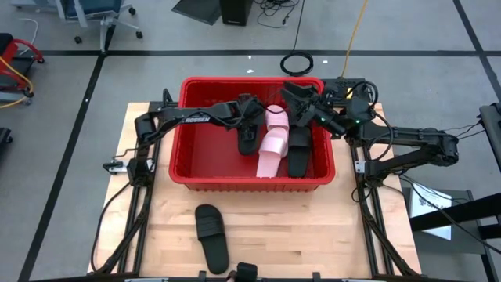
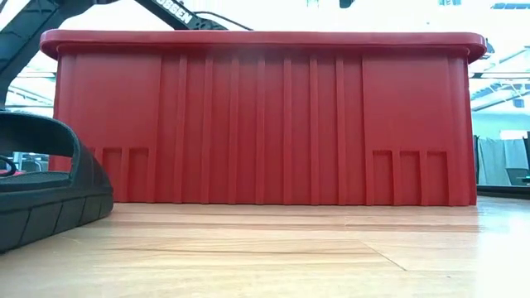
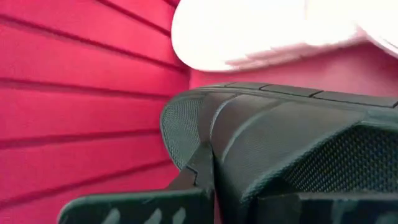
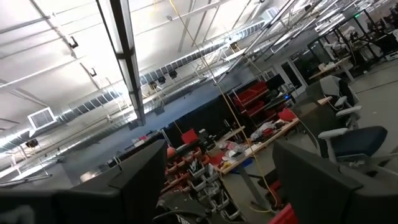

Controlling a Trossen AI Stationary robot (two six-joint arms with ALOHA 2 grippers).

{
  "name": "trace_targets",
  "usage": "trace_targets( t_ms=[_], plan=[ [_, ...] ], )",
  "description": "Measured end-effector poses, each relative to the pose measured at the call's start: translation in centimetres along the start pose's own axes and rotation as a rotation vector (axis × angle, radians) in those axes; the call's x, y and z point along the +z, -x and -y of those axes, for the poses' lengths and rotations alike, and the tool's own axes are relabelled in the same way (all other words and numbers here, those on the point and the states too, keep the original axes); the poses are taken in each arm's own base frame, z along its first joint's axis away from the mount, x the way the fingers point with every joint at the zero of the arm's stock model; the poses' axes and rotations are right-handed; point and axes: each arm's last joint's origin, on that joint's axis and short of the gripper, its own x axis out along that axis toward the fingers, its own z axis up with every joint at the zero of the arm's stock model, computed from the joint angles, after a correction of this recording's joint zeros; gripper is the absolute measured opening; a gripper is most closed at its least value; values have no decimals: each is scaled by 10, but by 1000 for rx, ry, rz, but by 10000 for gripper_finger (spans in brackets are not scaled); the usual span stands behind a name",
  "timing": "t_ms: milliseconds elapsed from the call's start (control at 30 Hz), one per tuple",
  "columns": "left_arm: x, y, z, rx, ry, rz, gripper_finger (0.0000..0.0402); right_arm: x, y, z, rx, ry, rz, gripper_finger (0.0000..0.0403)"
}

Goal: Pick and place slides into bin
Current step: Put the black slide into the red container

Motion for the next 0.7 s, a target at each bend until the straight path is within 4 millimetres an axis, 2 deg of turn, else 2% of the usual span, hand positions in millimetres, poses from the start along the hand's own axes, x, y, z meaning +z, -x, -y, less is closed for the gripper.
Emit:
trace_targets(
  t_ms=[200,433,567,700],
  plan=[
    [-1,-8,2,5,9,-4,10,-1,0,0,-4,2,-7,281],
    [-2,-9,-1,11,14,-12,15,-2,0,1,-11,7,-21,281],
    [-3,-9,-1,12,13,-14,45,-3,0,2,-17,10,-32,281],
    [-3,-9,-1,4,12,-9,96,-4,0,2,-18,11,-34,281]
  ],
)
